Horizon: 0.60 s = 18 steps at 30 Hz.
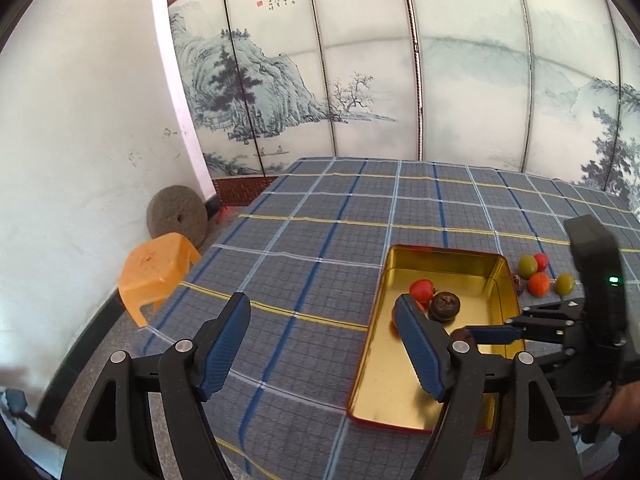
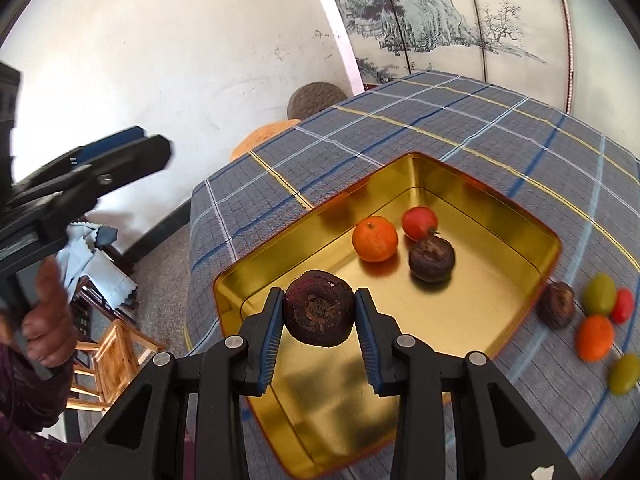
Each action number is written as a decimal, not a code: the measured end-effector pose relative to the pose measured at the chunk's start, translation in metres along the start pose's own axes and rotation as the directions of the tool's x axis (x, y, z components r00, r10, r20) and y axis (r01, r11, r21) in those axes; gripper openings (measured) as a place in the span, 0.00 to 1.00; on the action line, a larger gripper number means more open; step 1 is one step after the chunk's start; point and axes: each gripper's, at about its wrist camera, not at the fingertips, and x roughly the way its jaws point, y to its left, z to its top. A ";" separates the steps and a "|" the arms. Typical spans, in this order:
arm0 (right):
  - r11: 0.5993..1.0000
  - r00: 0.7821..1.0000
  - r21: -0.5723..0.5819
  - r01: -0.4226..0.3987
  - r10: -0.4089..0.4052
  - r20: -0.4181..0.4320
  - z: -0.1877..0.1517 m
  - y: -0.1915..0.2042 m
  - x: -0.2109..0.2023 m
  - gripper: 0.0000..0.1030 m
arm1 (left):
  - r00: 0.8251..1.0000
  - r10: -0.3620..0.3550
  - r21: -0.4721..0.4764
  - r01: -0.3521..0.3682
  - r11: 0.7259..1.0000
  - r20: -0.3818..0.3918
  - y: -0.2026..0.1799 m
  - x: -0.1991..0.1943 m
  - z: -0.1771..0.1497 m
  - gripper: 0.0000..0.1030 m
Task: Organize fruits
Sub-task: 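Lower the dark fruit into the tin and open the right tool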
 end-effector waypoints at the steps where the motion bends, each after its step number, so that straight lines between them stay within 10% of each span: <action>1: 1.000 1.000 0.001 0.002 -0.002 -0.004 0.001 0.000 0.004 0.32 | 1.000 0.004 0.001 -0.004 1.000 0.004 0.001 -0.001 0.000 0.73; 18: 1.000 0.999 0.000 0.026 -0.026 -0.033 0.015 -0.001 0.031 0.32 | 0.999 0.012 0.020 -0.013 1.000 0.040 0.002 -0.013 0.000 0.77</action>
